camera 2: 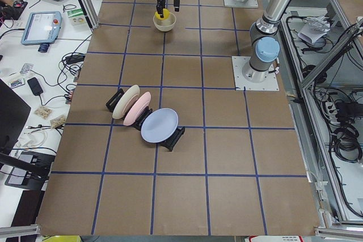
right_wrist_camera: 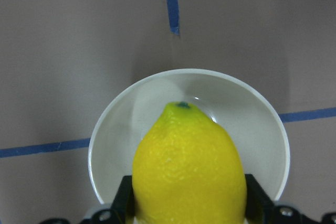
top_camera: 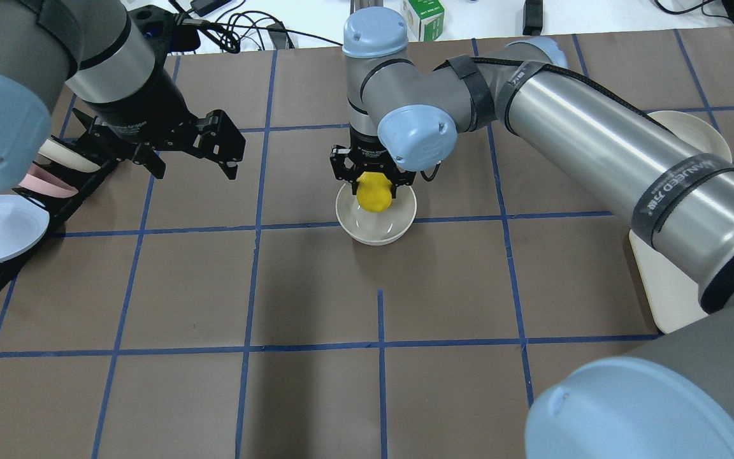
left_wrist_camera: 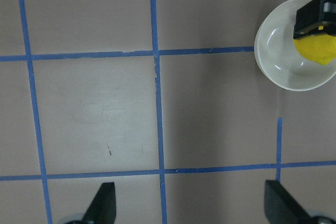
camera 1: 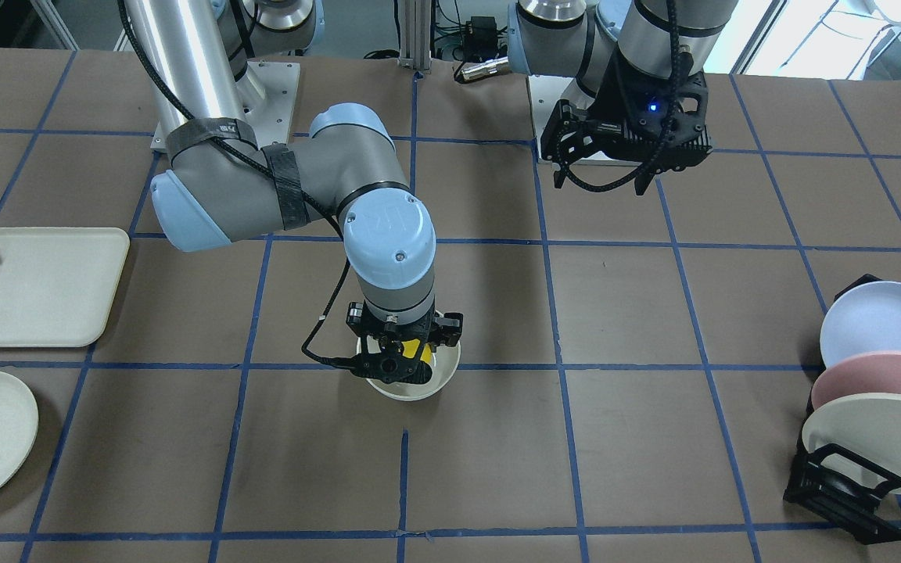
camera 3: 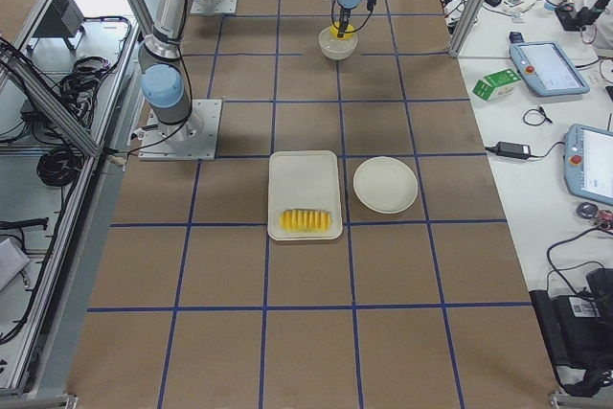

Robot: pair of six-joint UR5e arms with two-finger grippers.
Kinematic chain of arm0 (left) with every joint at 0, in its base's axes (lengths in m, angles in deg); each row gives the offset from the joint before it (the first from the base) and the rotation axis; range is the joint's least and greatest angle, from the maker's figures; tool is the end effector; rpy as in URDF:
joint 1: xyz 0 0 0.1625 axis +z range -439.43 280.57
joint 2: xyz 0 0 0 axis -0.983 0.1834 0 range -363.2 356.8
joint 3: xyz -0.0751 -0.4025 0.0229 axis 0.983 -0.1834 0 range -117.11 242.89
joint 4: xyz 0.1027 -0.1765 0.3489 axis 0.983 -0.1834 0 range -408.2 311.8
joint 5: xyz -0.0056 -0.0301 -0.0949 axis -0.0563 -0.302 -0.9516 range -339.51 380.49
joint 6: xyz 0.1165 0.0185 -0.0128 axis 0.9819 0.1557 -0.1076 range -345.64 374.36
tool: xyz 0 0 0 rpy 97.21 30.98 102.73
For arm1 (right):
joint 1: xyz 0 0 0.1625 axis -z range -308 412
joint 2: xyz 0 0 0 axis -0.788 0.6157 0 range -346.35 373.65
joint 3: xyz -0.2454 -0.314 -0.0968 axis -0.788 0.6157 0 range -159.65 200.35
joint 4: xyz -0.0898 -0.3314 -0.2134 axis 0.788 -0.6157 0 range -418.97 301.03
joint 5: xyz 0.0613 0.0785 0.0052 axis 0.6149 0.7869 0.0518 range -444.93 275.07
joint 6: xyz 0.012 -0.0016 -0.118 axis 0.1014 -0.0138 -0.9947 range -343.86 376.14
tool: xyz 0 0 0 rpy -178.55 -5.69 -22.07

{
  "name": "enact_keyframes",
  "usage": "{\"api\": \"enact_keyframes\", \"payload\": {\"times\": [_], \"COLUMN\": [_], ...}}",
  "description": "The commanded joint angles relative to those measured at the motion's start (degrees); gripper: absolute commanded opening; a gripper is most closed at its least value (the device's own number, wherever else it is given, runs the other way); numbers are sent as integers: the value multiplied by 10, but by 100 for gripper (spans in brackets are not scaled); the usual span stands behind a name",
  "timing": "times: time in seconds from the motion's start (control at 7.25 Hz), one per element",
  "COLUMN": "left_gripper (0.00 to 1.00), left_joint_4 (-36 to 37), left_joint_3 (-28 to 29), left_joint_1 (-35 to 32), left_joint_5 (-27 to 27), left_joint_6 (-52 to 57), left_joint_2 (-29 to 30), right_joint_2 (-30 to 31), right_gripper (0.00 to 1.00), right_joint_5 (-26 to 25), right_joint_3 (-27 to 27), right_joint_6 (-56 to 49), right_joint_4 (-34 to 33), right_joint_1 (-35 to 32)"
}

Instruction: Place bowl and put lemon in it

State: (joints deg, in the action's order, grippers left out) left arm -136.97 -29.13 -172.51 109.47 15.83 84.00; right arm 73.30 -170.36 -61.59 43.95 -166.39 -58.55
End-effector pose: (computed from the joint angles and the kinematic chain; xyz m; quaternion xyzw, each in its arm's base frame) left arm -0.1603 -0.4575 0.4622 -0.0399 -0.9990 0.0175 0.0091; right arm 0.3617 -0.5583 0.2453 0.0649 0.9962 0.0551 0.0190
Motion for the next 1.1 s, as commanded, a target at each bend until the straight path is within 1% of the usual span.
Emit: {"api": "enact_keyframes", "payload": {"times": [0.0, 0.28, 0.55, 0.69, 0.97], "left_gripper": [100, 100, 100, 100, 100], "left_joint_4": [13, 13, 12, 10, 3], "left_joint_3": [-2, -3, -4, -4, -7], "left_joint_1": [-1, -2, -2, -2, -1], "left_joint_5": [-4, 0, -1, 1, 7], "left_joint_6": [6, 5, 5, 5, 3], "left_joint_2": [-5, -8, -14, -16, -15], "right_joint_2": [-8, -12, -12, -12, -7], "right_gripper": [2, 29, 79, 91, 99], "right_joint_5": [1, 3, 1, -2, -2], "right_joint_3": [-16, -31, -31, -32, -32], "right_joint_6": [0, 2, 2, 2, 2], "right_joint_4": [-6, -50, -51, -50, -47], "right_joint_1": [0, 0, 0, 0, 0]}}
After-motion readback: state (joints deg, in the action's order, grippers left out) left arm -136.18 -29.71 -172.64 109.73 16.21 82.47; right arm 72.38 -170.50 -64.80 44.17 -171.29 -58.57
